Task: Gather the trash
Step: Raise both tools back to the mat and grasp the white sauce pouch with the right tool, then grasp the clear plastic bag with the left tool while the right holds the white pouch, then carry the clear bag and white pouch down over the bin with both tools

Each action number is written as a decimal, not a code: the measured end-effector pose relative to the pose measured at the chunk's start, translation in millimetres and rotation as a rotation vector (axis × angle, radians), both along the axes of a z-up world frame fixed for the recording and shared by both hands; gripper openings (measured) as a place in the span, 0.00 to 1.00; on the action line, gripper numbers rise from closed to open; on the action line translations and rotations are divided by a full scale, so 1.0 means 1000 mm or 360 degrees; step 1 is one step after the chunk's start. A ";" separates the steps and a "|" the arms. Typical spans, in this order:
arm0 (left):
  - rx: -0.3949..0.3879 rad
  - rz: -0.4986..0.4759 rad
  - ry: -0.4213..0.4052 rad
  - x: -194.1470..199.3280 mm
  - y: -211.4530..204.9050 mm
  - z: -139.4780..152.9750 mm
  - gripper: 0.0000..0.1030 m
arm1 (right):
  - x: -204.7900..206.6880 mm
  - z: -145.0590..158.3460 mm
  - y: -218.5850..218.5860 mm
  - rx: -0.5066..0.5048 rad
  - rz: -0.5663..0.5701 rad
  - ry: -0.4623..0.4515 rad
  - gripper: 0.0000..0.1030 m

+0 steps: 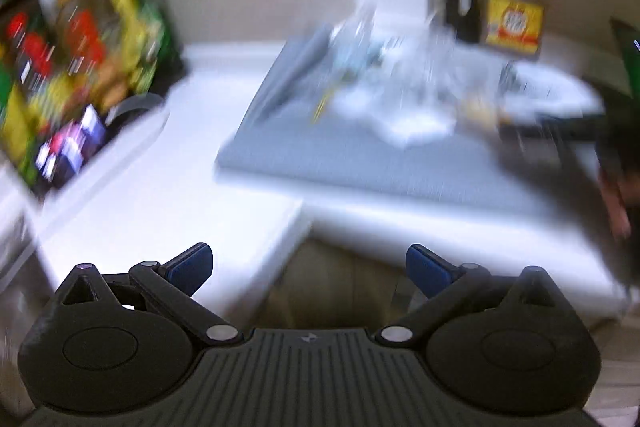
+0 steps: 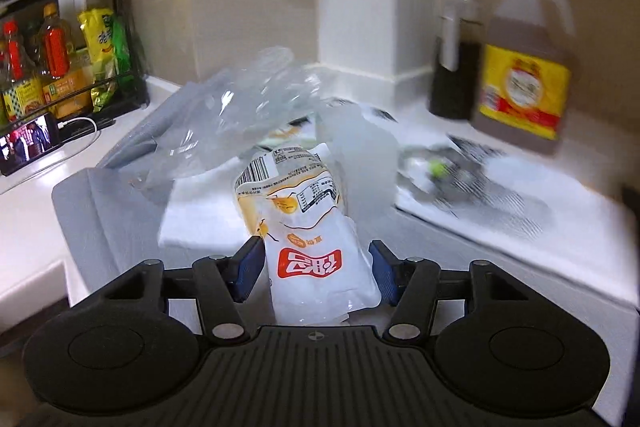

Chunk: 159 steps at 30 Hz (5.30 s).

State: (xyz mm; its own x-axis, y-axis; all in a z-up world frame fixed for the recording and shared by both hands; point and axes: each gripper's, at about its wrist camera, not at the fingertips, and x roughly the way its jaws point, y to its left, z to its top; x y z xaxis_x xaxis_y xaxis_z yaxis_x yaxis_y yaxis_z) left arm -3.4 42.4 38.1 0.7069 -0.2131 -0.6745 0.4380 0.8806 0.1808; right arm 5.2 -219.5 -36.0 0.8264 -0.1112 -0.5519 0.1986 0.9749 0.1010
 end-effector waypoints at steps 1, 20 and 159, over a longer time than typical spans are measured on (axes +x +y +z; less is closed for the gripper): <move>0.0007 -0.0023 -0.0032 0.010 -0.013 0.004 1.00 | -0.007 -0.001 -0.006 0.0020 -0.0016 0.0019 0.59; 0.0240 -0.0369 0.0061 0.154 -0.195 -0.058 1.00 | 0.016 -0.021 -0.030 -0.0051 -0.0093 0.0062 0.80; -0.0135 0.0207 0.0760 -0.107 0.101 -0.176 0.35 | -0.125 -0.134 0.214 -0.0208 0.0503 0.0810 0.60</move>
